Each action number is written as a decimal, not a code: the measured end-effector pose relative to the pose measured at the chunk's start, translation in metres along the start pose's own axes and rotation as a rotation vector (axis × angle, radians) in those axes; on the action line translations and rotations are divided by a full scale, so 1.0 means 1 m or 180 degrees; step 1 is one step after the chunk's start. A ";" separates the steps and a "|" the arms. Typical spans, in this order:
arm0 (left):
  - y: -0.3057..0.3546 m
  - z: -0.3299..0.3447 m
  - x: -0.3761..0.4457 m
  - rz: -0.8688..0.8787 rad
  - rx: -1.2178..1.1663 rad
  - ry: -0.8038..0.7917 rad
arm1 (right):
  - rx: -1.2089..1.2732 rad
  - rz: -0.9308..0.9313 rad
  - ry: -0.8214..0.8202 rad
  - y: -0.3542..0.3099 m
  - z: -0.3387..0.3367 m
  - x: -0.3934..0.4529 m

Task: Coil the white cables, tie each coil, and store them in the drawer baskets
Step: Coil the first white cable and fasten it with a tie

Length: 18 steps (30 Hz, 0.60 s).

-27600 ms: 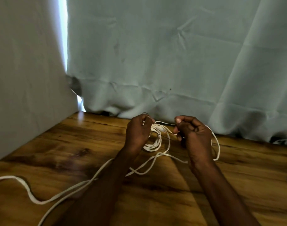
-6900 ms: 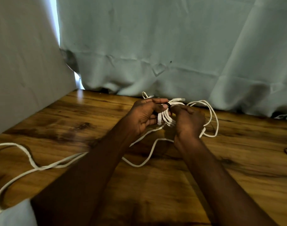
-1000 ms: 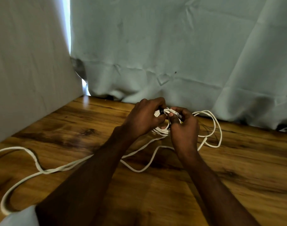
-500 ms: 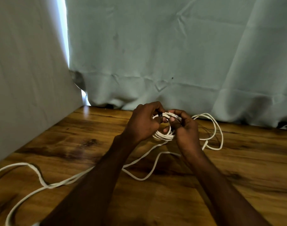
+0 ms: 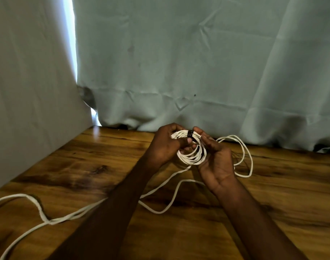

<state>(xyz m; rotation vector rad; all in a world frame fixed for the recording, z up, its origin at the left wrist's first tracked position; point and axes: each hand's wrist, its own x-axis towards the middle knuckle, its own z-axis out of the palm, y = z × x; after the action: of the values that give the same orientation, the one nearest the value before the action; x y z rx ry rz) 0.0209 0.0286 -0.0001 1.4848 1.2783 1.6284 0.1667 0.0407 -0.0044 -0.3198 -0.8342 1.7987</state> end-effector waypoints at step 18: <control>0.003 0.056 -0.020 -0.0987 -0.2177 -0.0259 | -0.0275 -0.0590 0.1803 -0.010 -0.001 0.002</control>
<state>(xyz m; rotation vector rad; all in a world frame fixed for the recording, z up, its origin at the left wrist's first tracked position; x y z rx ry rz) 0.0798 0.0242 -0.0098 0.8733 0.7388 1.5539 0.1735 0.0442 0.0016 -0.7424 -0.5161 1.3959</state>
